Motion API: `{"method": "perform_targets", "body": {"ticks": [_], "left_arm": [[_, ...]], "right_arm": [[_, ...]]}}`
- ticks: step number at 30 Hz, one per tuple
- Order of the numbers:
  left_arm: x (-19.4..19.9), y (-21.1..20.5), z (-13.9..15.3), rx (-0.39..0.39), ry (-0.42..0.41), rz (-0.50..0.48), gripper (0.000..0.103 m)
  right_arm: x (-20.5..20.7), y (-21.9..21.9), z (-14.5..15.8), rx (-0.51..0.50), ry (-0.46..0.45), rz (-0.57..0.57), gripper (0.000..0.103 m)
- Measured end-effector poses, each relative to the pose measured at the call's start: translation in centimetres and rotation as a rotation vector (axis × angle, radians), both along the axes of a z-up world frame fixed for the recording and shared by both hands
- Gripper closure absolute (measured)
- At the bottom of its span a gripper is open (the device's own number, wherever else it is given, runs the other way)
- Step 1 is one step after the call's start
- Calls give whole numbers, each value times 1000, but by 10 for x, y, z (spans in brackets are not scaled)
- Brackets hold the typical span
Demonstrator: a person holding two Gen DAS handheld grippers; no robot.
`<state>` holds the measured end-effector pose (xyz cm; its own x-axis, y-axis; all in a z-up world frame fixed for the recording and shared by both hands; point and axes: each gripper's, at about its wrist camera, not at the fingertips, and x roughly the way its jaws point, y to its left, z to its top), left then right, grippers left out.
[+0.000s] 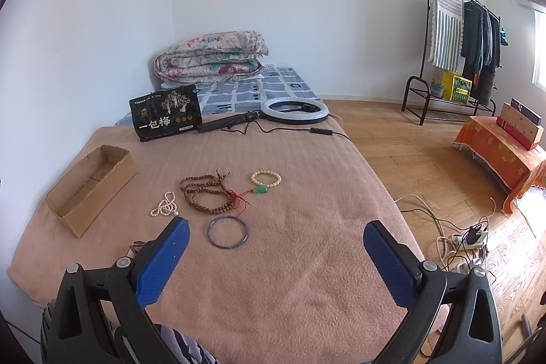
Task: Organize jewelry
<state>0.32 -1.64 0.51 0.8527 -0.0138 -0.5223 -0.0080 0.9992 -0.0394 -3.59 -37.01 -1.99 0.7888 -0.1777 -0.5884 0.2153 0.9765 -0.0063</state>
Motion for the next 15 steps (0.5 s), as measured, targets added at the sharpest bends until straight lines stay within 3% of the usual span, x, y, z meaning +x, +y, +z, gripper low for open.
{"method": "perform_targets", "body": {"ticks": [7, 13, 15], "left_arm": [[24, -6, -19, 13, 44, -59, 0], [46, -19, -38, 29, 89, -166, 0], [53, -25, -44, 29, 114, -202, 4]], "right_arm": [[18, -5, -12, 16, 35, 60, 0], [42, -6, -30, 5, 81, 136, 0], [52, -10, -38, 23, 97, 154, 0]]}}
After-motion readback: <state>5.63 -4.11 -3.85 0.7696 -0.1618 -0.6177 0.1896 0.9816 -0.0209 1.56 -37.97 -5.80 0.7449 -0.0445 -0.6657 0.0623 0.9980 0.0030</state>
